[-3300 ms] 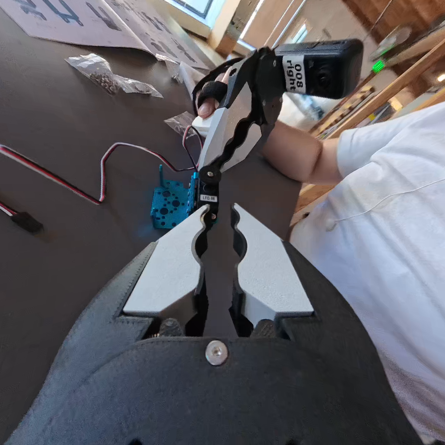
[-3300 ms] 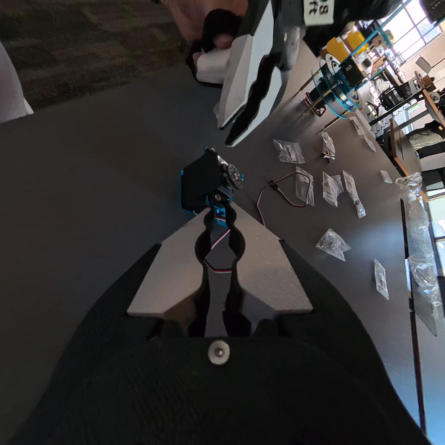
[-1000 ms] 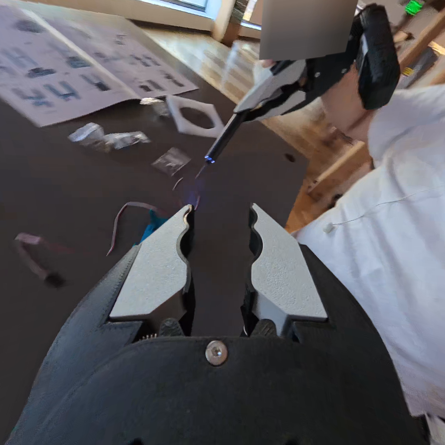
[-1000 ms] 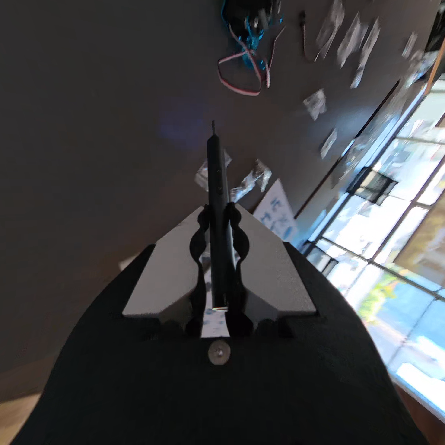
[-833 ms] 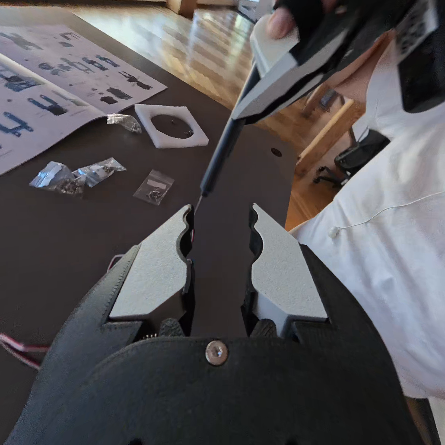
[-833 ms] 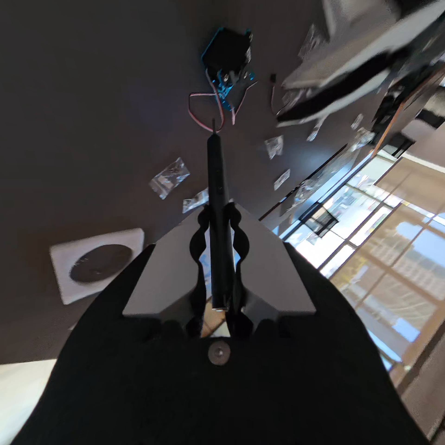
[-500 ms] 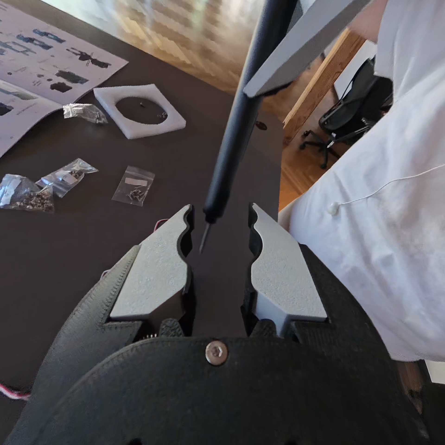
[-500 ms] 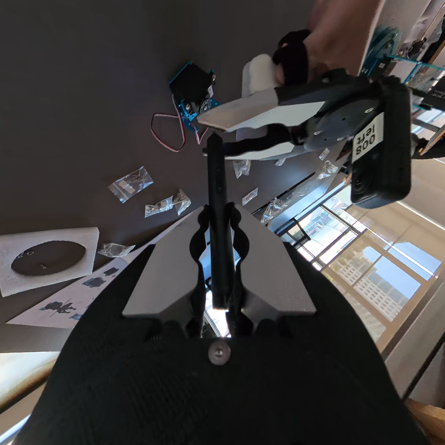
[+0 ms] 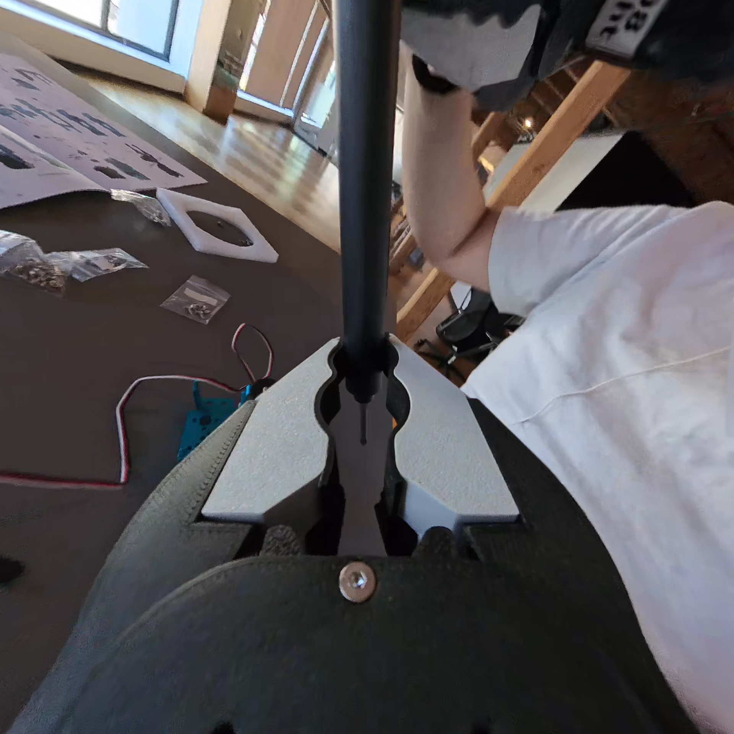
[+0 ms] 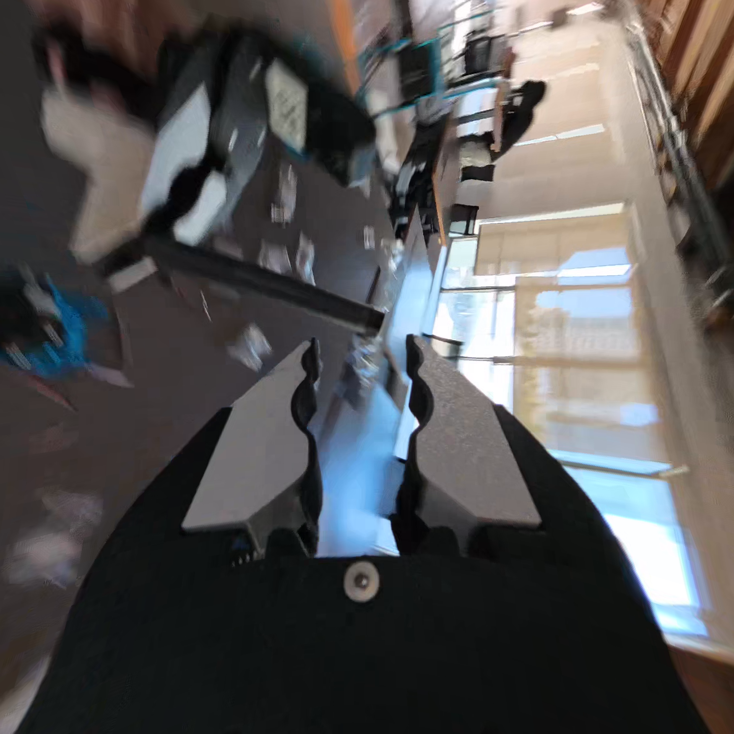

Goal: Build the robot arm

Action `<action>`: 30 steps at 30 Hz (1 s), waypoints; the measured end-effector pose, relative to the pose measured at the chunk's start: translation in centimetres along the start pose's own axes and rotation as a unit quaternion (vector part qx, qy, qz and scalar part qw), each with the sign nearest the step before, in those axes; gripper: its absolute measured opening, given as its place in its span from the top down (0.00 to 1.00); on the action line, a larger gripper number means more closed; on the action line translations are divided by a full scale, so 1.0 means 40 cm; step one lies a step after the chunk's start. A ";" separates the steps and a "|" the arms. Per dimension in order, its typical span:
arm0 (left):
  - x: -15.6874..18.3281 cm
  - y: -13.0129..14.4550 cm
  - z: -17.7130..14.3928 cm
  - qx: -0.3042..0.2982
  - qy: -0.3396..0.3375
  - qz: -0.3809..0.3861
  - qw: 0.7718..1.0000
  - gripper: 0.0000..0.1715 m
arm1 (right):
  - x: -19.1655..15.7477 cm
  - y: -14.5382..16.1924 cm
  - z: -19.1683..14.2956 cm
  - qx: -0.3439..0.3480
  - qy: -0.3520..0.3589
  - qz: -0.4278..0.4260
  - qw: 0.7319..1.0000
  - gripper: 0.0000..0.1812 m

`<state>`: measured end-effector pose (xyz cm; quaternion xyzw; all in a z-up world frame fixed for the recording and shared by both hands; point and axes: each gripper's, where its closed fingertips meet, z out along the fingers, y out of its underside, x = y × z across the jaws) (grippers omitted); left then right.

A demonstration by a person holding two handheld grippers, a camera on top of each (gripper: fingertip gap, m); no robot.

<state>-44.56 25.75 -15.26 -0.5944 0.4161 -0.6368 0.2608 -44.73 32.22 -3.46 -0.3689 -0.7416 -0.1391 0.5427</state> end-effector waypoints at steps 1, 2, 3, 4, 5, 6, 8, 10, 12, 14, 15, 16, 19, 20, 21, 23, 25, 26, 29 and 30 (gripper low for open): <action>-0.002 0.001 -0.015 0.008 -0.004 0.004 1.000 0.90 | 0.000 -0.007 -0.011 0.045 0.008 0.124 0.991 0.80; -0.006 0.003 -0.027 0.016 -0.012 0.007 1.000 0.90 | -0.011 -0.015 -0.014 0.097 -0.002 0.261 0.960 0.81; -0.013 0.006 -0.036 0.019 -0.027 0.010 0.999 0.90 | -0.037 -0.031 -0.009 0.152 -0.041 0.392 0.906 0.78; -0.018 0.010 -0.042 0.019 -0.039 0.015 0.999 0.90 | -0.061 -0.042 0.006 0.193 -0.082 0.507 0.836 0.73; -0.020 0.013 -0.043 0.021 -0.046 0.020 0.999 0.90 | -0.086 -0.046 0.030 0.215 -0.118 0.588 0.771 0.68; -0.022 0.016 -0.042 0.022 -0.051 0.024 0.998 0.90 | -0.114 -0.052 0.057 0.227 -0.150 0.628 0.729 0.66; -0.025 0.023 -0.032 0.016 -0.052 0.020 0.998 0.90 | -0.164 -0.047 0.110 0.216 -0.180 0.647 0.708 0.66; -0.039 0.033 -0.020 0.005 -0.058 0.015 0.998 0.90 | -0.182 -0.062 0.120 0.235 -0.208 0.640 0.702 0.80; -0.059 0.042 -0.006 -0.007 -0.074 0.026 0.997 0.90 | -0.192 -0.056 0.122 0.232 -0.223 0.633 0.704 0.86; -0.077 0.047 0.012 -0.017 -0.085 0.039 0.995 0.90 | -0.204 -0.039 0.120 0.221 -0.229 0.615 0.721 0.90; -0.084 0.050 0.021 -0.021 -0.087 0.040 0.995 0.90 | -0.210 -0.032 0.118 0.216 -0.236 0.611 0.724 0.90; -0.088 0.053 0.029 -0.026 -0.086 0.038 0.995 0.90 | -0.215 -0.025 0.116 0.212 -0.243 0.608 0.726 0.90; -0.114 0.068 0.040 -0.045 -0.104 0.042 0.993 0.90 | -0.234 -0.010 0.120 0.204 -0.251 0.595 0.736 0.90; -0.121 0.073 0.042 -0.051 -0.110 0.042 0.992 0.90 | -0.241 -0.007 0.123 0.201 -0.251 0.590 0.740 0.90; -0.126 0.077 0.043 -0.054 -0.117 0.043 0.991 0.90 | -0.245 -0.007 0.126 0.201 -0.249 0.586 0.745 0.90; -0.133 0.080 0.042 -0.050 -0.131 0.052 0.989 0.90 | -0.249 -0.013 0.130 0.207 -0.247 0.576 0.751 0.90; -0.132 0.079 0.042 -0.041 -0.133 0.053 0.989 0.90 | -0.248 -0.017 0.133 0.216 -0.246 0.570 0.754 0.90; -0.132 0.078 0.040 -0.039 -0.133 0.051 0.989 0.90 | -0.248 -0.018 0.134 0.218 -0.246 0.569 0.754 0.90; -0.132 0.076 0.036 -0.038 -0.138 0.051 0.988 0.90 | -0.245 -0.021 0.138 0.221 -0.246 0.569 0.753 0.89; -0.134 0.075 0.035 -0.039 -0.142 0.054 0.988 0.90 | -0.244 -0.021 0.137 0.221 -0.247 0.564 0.756 0.90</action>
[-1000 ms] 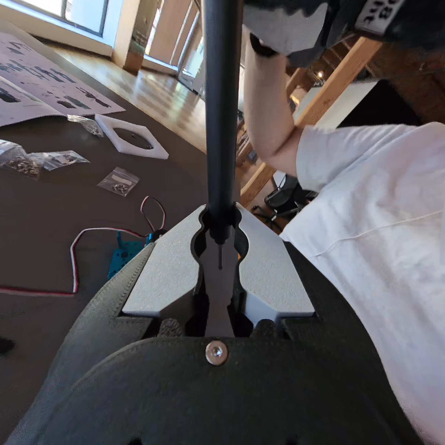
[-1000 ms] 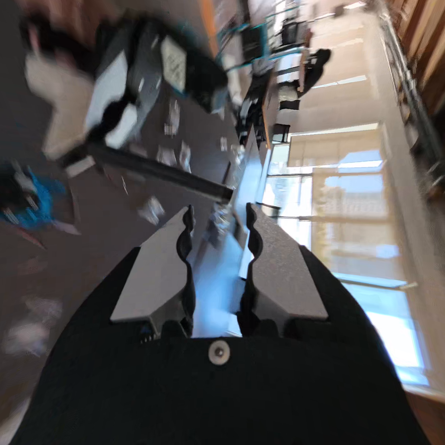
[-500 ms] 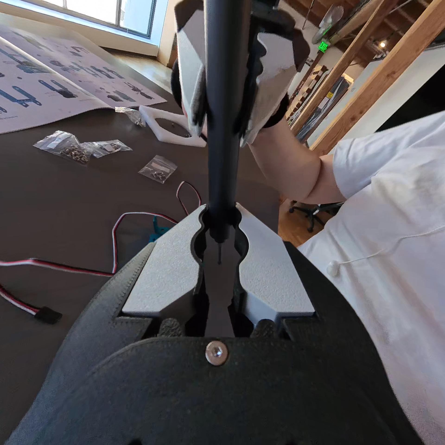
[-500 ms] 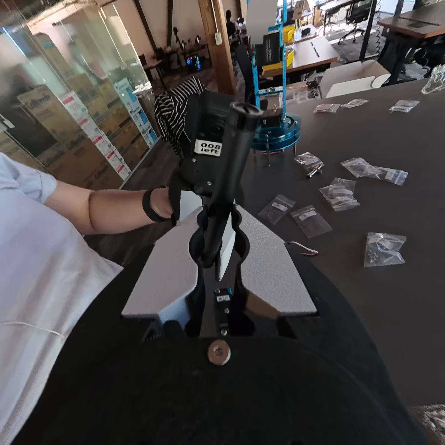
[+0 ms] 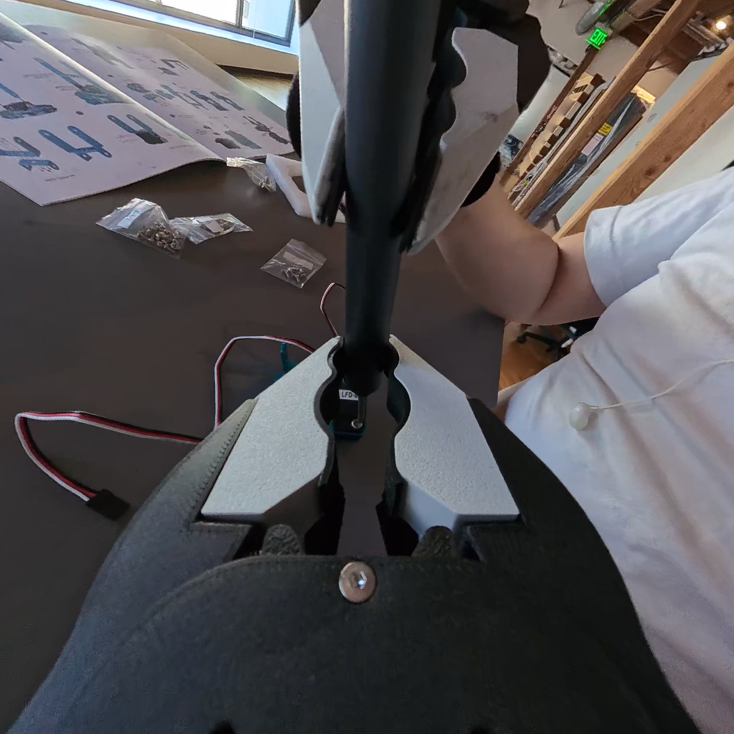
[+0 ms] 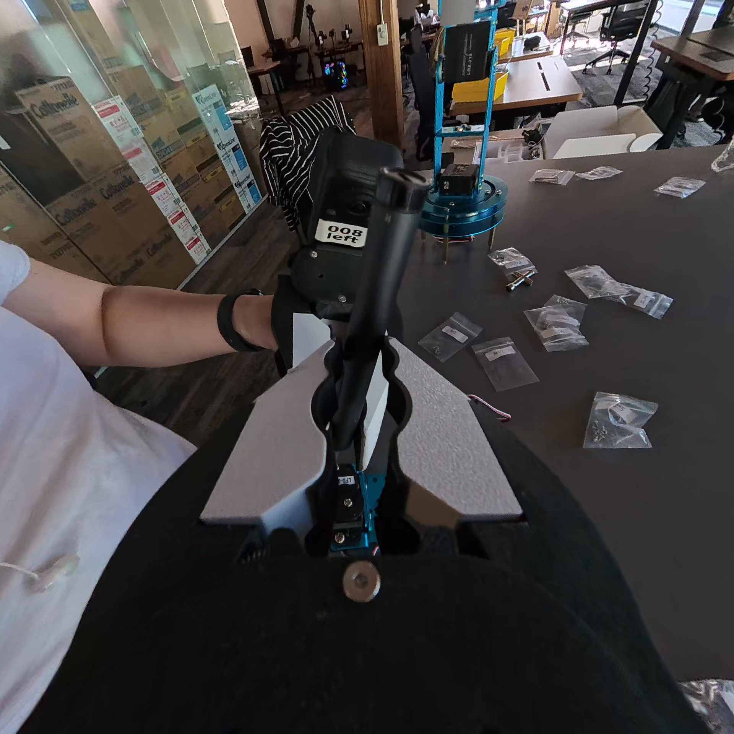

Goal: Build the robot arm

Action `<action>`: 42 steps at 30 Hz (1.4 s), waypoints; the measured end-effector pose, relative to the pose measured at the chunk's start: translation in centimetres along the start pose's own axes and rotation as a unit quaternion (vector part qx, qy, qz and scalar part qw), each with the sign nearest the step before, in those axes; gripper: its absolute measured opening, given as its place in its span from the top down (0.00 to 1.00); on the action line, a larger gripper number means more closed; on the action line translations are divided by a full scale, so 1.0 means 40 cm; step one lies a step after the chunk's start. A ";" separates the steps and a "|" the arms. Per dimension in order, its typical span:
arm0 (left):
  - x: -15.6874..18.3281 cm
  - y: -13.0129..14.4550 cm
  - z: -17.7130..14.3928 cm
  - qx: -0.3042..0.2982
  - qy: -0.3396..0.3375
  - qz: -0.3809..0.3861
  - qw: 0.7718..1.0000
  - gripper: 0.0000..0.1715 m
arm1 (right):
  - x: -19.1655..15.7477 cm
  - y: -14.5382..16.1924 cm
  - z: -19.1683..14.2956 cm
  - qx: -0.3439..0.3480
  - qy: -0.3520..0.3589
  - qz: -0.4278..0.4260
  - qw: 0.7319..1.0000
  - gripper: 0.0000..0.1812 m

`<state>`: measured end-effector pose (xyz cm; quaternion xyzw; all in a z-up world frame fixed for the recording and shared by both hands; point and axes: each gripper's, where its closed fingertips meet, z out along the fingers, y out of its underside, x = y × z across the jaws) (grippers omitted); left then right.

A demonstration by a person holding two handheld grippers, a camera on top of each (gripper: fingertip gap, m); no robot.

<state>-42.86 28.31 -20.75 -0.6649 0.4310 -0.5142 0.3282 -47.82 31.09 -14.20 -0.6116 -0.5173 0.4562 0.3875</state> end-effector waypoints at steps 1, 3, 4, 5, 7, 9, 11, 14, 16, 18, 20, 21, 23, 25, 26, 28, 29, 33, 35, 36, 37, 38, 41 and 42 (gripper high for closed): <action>-0.002 -0.001 0.000 0.001 -0.004 0.003 1.000 0.90 | 0.000 -0.001 0.000 -0.002 0.001 -0.006 1.000 0.90; -0.002 -0.004 0.000 0.002 -0.004 0.004 1.000 0.90 | 0.001 -0.003 0.000 -0.007 0.004 -0.012 1.000 0.90; -0.002 -0.004 -0.001 0.001 -0.003 0.003 1.000 0.90 | 0.001 -0.004 0.001 -0.007 0.006 -0.014 1.000 0.89; -0.001 -0.003 -0.001 -0.001 -0.002 0.004 1.000 0.90 | 0.000 -0.004 0.002 -0.007 0.005 -0.015 1.000 0.89; -0.005 0.003 -0.002 -0.006 -0.007 0.006 1.000 0.90 | 0.001 0.001 0.004 -0.010 0.002 -0.013 1.000 0.89; -0.004 0.007 -0.003 -0.006 -0.003 0.001 1.000 0.90 | 0.004 0.006 0.007 -0.010 -0.001 -0.009 1.000 0.89; -0.004 0.006 -0.003 0.001 0.000 0.000 1.000 0.90 | 0.004 0.005 0.008 -0.008 -0.001 -0.009 1.000 0.89; -0.006 0.005 -0.004 0.006 0.002 0.000 1.000 0.90 | 0.000 0.012 0.010 -0.017 -0.004 -0.027 0.999 0.85; -0.004 0.005 -0.004 0.009 0.004 0.001 1.000 0.90 | -0.010 0.012 0.008 -0.015 -0.018 -0.023 0.999 0.82; -0.002 0.006 -0.005 0.010 0.004 0.006 1.000 0.90 | -0.017 0.011 0.005 -0.009 -0.038 -0.011 0.999 0.81; -0.001 0.006 -0.004 0.012 0.003 0.010 1.000 0.90 | -0.016 0.018 0.000 -0.009 -0.047 -0.012 0.999 0.84; 0.000 0.006 -0.005 0.013 0.004 0.011 1.000 0.90 | -0.016 0.022 -0.002 -0.009 -0.052 -0.016 0.998 0.84; 0.001 0.007 -0.006 0.018 0.006 0.011 1.000 0.90 | -0.017 0.030 -0.004 -0.010 -0.059 -0.021 0.998 0.86; 0.000 0.007 -0.008 0.023 0.008 0.009 1.000 0.90 | -0.010 0.035 -0.002 -0.008 -0.057 -0.025 0.998 0.90; 0.000 0.006 -0.009 0.023 0.009 0.009 1.000 0.90 | -0.009 0.033 -0.001 -0.003 -0.059 -0.021 0.998 0.90; -0.001 0.006 -0.010 0.020 0.006 0.014 1.000 0.90 | -0.011 0.029 0.002 0.006 -0.070 -0.001 0.998 0.90; -0.001 0.006 -0.011 0.017 0.005 0.018 1.000 0.90 | -0.014 0.026 0.002 0.010 -0.077 0.007 0.997 0.89; -0.002 0.007 -0.012 0.007 0.002 0.026 1.000 0.90 | -0.011 0.023 0.006 0.017 -0.078 0.016 0.997 0.90; -0.002 0.008 -0.011 0.003 0.000 0.030 1.000 0.90 | -0.011 0.022 0.006 0.016 -0.079 0.021 0.997 0.91; -0.002 0.008 -0.011 0.002 0.000 0.031 1.000 0.90 | -0.012 0.022 0.006 0.016 -0.080 0.021 0.996 0.91; -0.002 0.008 -0.011 0.002 0.000 0.032 0.999 0.90 | -0.012 0.022 0.005 0.017 -0.079 0.018 0.997 0.91; -0.002 0.008 -0.011 0.001 -0.001 0.032 0.999 0.90 | -0.011 0.022 0.005 0.017 -0.076 0.016 0.997 0.91; -0.001 0.008 -0.011 -0.001 -0.001 0.035 0.999 0.90 | -0.014 0.021 0.004 0.016 -0.073 0.007 0.997 0.91; -0.001 0.008 -0.011 -0.002 -0.002 0.037 0.999 0.90 | -0.014 0.021 0.004 0.016 -0.073 0.007 0.997 0.91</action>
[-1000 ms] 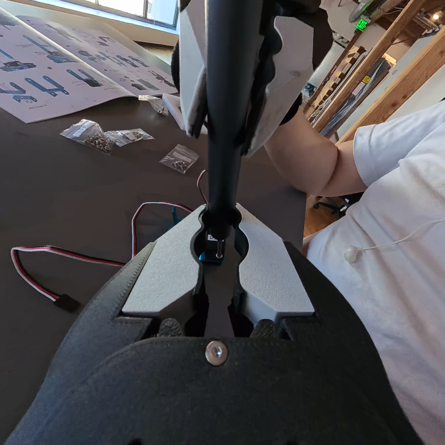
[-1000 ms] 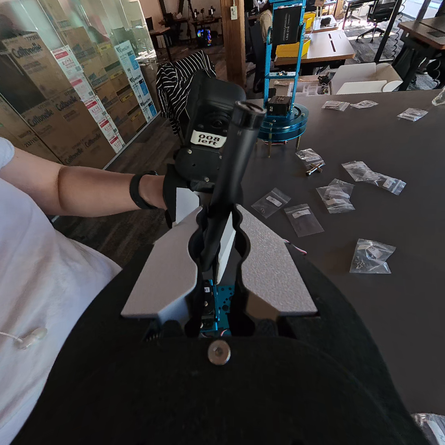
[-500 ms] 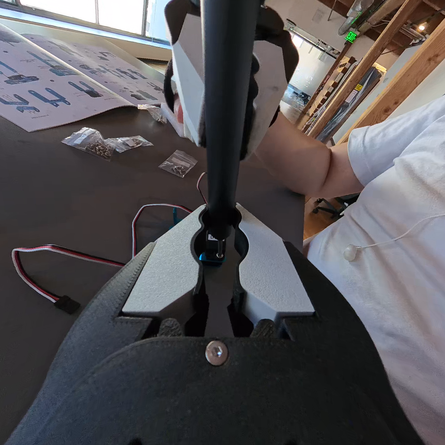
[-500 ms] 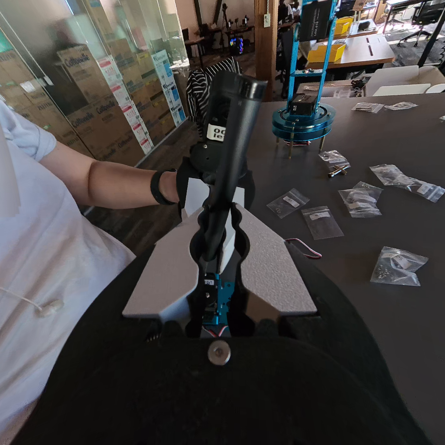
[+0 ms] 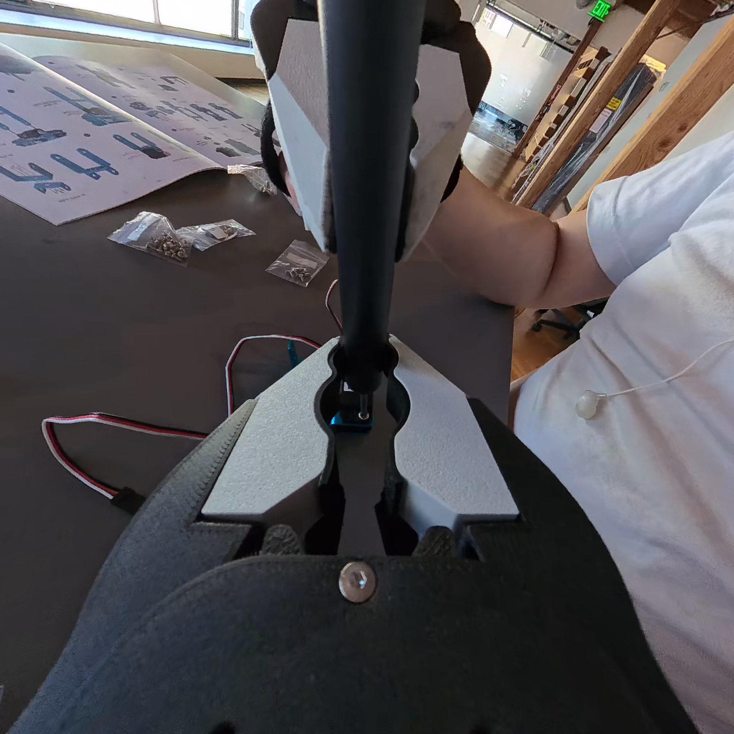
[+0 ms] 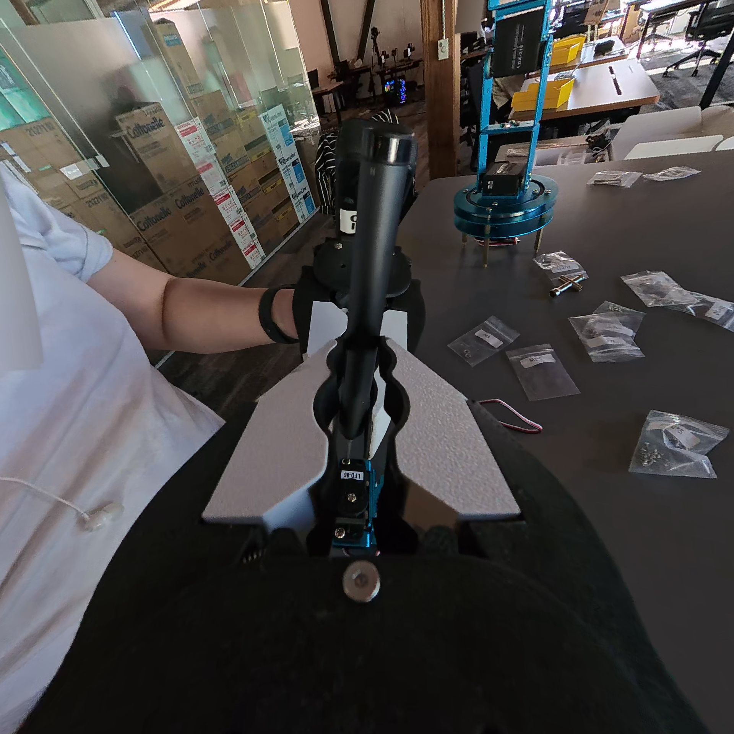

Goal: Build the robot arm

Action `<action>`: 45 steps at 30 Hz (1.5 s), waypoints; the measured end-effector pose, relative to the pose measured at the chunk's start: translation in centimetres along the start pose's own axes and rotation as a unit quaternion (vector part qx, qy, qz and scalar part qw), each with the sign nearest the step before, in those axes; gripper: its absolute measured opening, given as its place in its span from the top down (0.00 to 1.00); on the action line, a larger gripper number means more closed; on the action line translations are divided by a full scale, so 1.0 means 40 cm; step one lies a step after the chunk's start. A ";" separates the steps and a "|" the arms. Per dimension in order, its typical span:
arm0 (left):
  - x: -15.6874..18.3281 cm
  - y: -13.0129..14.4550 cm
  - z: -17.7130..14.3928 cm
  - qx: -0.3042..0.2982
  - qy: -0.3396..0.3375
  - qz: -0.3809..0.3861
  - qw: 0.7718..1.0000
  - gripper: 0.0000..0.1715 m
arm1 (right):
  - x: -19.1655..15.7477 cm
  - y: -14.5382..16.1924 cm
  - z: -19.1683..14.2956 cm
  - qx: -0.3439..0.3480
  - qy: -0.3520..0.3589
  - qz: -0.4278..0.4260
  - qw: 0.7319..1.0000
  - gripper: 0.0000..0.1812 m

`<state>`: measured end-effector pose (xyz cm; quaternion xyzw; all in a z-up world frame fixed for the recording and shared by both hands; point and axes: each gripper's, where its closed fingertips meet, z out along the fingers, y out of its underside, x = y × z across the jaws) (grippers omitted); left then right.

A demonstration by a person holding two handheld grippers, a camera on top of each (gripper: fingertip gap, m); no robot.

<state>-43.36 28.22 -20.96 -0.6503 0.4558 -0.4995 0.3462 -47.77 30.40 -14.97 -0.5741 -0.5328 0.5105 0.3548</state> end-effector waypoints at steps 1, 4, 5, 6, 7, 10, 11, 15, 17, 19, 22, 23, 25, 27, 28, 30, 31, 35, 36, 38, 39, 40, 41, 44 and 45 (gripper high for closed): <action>0.000 0.000 0.000 -0.001 -0.001 0.001 1.000 0.90 | 0.000 0.000 0.000 0.000 0.001 -0.002 1.000 0.91; -0.003 0.001 0.001 -0.005 -0.003 0.004 1.000 0.90 | 0.000 0.000 -0.002 0.000 0.003 -0.011 1.000 0.91; -0.002 0.001 0.002 -0.006 -0.002 0.005 1.000 0.90 | 0.000 0.000 -0.002 -0.001 0.003 -0.012 1.000 0.91; -0.001 0.001 0.003 -0.006 0.000 0.006 1.000 0.90 | -0.001 0.001 -0.003 -0.001 0.003 -0.015 1.000 0.92; -0.001 0.000 0.004 -0.006 -0.001 0.007 1.000 0.90 | -0.001 0.001 -0.002 -0.001 0.003 -0.016 1.000 0.91; 0.000 0.000 0.007 -0.008 0.000 0.011 1.000 0.90 | -0.006 0.001 0.000 -0.002 0.000 -0.022 1.000 0.91; 0.000 0.000 0.007 -0.009 -0.001 0.013 1.000 0.90 | -0.006 0.001 0.000 -0.002 0.000 -0.023 1.000 0.91; -0.001 0.000 0.008 -0.013 -0.001 0.014 1.000 0.90 | -0.005 0.001 -0.003 -0.001 0.000 -0.026 1.000 0.91; -0.002 0.000 0.009 -0.014 -0.003 0.015 1.000 0.90 | -0.004 0.000 -0.004 -0.001 0.004 -0.032 0.999 0.91; -0.003 -0.001 0.008 -0.014 -0.004 0.016 1.000 0.90 | -0.003 0.000 -0.006 -0.002 0.009 -0.039 0.999 0.91; -0.004 -0.002 0.009 -0.015 -0.003 0.016 1.000 0.90 | -0.004 -0.001 -0.005 -0.004 0.010 -0.041 0.999 0.91; -0.004 -0.002 0.009 -0.015 -0.003 0.018 1.000 0.90 | -0.004 -0.001 -0.004 -0.003 0.008 -0.039 0.999 0.91; -0.004 -0.003 0.010 -0.016 -0.004 0.018 1.000 0.90 | -0.004 -0.001 -0.005 -0.001 0.005 -0.034 0.999 0.91; -0.005 -0.003 0.010 -0.016 -0.002 0.016 1.000 0.90 | -0.002 -0.001 -0.006 0.001 0.006 -0.034 0.999 0.91; -0.006 -0.003 0.010 -0.016 -0.003 0.015 1.000 0.90 | -0.001 -0.001 -0.007 0.000 0.008 -0.036 0.999 0.91; -0.007 -0.004 0.011 -0.015 -0.003 0.015 1.000 0.90 | 0.000 -0.002 -0.009 -0.001 0.013 -0.042 0.999 0.91; -0.007 -0.004 0.011 -0.015 -0.003 0.015 1.000 0.90 | 0.000 -0.001 -0.009 -0.002 0.015 -0.045 0.999 0.91; -0.004 -0.005 0.013 -0.016 -0.002 0.019 1.000 0.90 | -0.007 -0.002 -0.005 -0.003 0.007 -0.043 0.999 0.91; -0.004 -0.006 0.014 -0.017 -0.003 0.021 1.000 0.90 | -0.007 -0.003 -0.005 -0.002 0.005 -0.040 0.999 0.91; -0.005 -0.005 0.013 -0.018 -0.004 0.020 1.000 0.90 | -0.005 -0.003 -0.005 0.000 0.007 -0.041 0.999 0.91; -0.005 -0.006 0.012 -0.018 -0.003 0.018 1.000 0.90 | -0.004 -0.003 -0.006 0.000 0.009 -0.043 0.999 0.91; -0.006 -0.006 0.011 -0.017 -0.003 0.017 1.000 0.90 | -0.002 -0.004 -0.006 0.000 0.013 -0.045 0.999 0.91; -0.006 -0.006 0.010 -0.016 -0.003 0.016 1.000 0.90 | -0.002 -0.004 -0.007 -0.001 0.015 -0.046 0.999 0.91; -0.006 -0.006 0.010 -0.014 -0.004 0.017 1.000 0.90 | -0.003 -0.004 -0.006 -0.001 0.015 -0.048 0.999 0.91; -0.006 -0.007 0.010 -0.014 -0.005 0.017 1.000 0.90 | -0.003 -0.005 -0.006 0.000 0.015 -0.046 0.999 0.91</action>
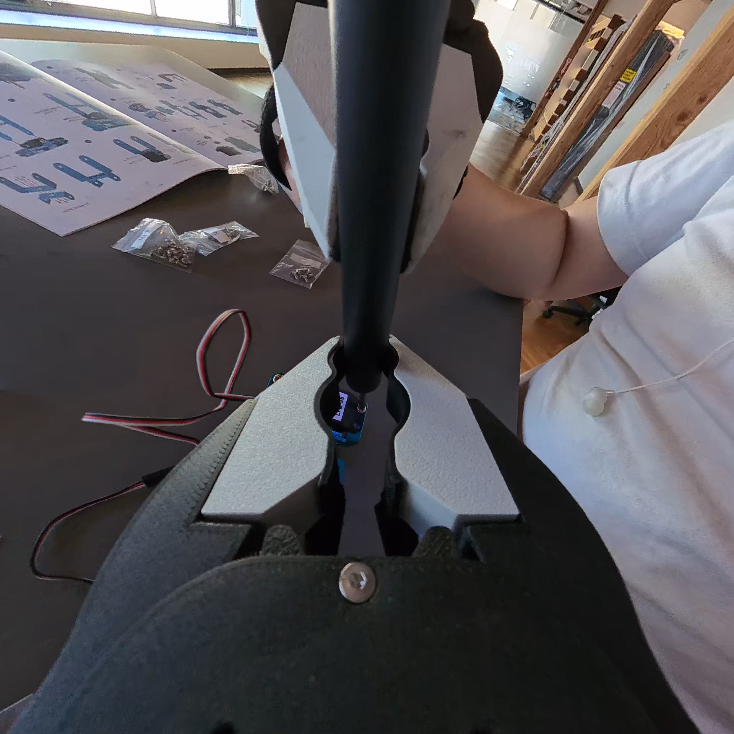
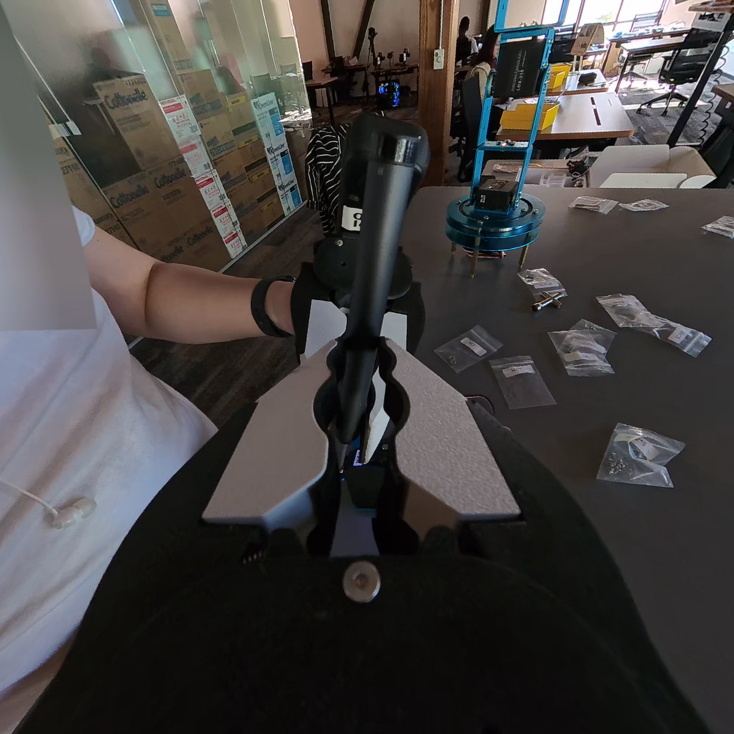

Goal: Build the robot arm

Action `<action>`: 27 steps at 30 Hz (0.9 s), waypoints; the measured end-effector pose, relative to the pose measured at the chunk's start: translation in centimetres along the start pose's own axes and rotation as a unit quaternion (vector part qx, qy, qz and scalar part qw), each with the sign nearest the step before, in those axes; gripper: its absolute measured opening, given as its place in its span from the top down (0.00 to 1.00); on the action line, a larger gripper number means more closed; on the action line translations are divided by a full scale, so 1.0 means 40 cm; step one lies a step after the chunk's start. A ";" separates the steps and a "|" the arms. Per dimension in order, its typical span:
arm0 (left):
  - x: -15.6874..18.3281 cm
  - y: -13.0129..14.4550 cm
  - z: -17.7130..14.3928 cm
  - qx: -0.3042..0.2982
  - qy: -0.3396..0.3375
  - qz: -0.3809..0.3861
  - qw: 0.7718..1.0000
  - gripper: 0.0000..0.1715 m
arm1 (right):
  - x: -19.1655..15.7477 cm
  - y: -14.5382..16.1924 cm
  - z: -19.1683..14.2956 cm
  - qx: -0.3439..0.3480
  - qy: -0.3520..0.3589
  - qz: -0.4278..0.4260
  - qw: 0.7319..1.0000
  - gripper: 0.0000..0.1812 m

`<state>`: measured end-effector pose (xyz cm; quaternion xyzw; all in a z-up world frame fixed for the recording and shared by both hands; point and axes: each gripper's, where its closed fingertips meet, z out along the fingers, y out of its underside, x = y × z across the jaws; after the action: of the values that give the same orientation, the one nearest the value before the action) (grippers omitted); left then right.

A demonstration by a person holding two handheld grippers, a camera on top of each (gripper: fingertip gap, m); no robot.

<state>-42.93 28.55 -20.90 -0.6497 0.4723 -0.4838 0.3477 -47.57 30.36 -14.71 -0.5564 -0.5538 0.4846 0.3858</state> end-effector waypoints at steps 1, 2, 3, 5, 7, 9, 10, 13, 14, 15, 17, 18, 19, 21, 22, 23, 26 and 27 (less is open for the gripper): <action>-0.001 0.000 0.000 -0.001 -0.001 0.000 1.000 0.90 | 0.001 0.000 0.000 0.000 0.000 0.000 1.000 0.91; -0.001 0.001 0.000 -0.002 -0.002 0.000 1.000 0.90 | 0.001 0.001 0.000 -0.001 0.001 -0.002 1.000 0.91; 0.000 0.000 -0.001 0.000 -0.001 0.000 1.000 0.90 | -0.001 -0.001 0.001 0.002 0.000 -0.004 1.000 0.91; -0.001 0.002 -0.001 -0.003 -0.004 0.002 1.000 0.90 | -0.001 0.001 0.002 -0.002 0.000 -0.005 1.000 0.91; 0.000 0.003 -0.001 -0.003 -0.004 0.001 1.000 0.90 | -0.002 0.001 0.004 -0.001 0.000 -0.007 1.000 0.91; 0.000 0.003 -0.001 -0.003 -0.004 0.001 1.000 0.90 | -0.003 0.000 0.003 -0.004 0.003 -0.012 1.000 0.91; 0.001 0.002 -0.001 -0.002 -0.003 0.001 1.000 0.90 | -0.003 0.000 0.003 -0.005 0.005 -0.014 1.000 0.91; 0.000 0.003 0.000 -0.005 -0.005 0.003 1.000 0.90 | -0.004 0.000 0.003 -0.006 0.005 -0.019 1.000 0.91; 0.001 0.002 0.000 -0.005 -0.004 0.004 1.000 0.90 | -0.005 0.000 0.004 -0.006 0.002 -0.016 1.000 0.91; 0.001 0.002 0.001 -0.004 -0.005 0.004 1.000 0.90 | -0.005 0.000 0.004 -0.006 0.002 -0.014 1.000 0.91; 0.001 0.002 0.001 -0.004 -0.005 0.004 1.000 0.90 | -0.005 0.000 0.003 -0.005 0.004 -0.018 1.000 0.91; 0.001 0.001 0.001 -0.003 -0.004 0.004 1.000 0.90 | -0.005 -0.001 0.002 -0.006 0.007 -0.023 1.000 0.91; 0.001 0.001 0.001 -0.003 -0.004 0.004 1.000 0.90 | -0.006 -0.001 0.002 -0.007 0.008 -0.027 1.000 0.91; 0.002 0.002 0.003 -0.004 -0.005 0.008 1.000 0.90 | -0.008 0.000 0.003 -0.011 0.006 -0.028 1.000 0.91; 0.003 0.001 0.004 -0.003 -0.006 0.010 1.000 0.90 | -0.011 -0.001 0.003 -0.010 0.002 -0.025 1.000 0.91; 0.003 0.001 0.004 -0.004 -0.008 0.012 1.000 0.90 | -0.012 0.000 0.004 -0.009 0.000 -0.022 1.000 0.91; 0.003 0.001 0.003 -0.003 -0.010 0.018 1.000 0.90 | -0.014 -0.002 0.004 -0.006 -0.001 -0.029 1.000 0.91; 0.004 0.001 0.003 -0.004 -0.012 0.023 1.000 0.90 | -0.016 -0.002 0.004 -0.006 -0.002 -0.033 0.999 0.91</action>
<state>-42.83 28.38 -20.93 -0.6460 0.4848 -0.4657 0.3616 -47.68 29.71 -14.59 -0.5390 -0.5756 0.4695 0.3972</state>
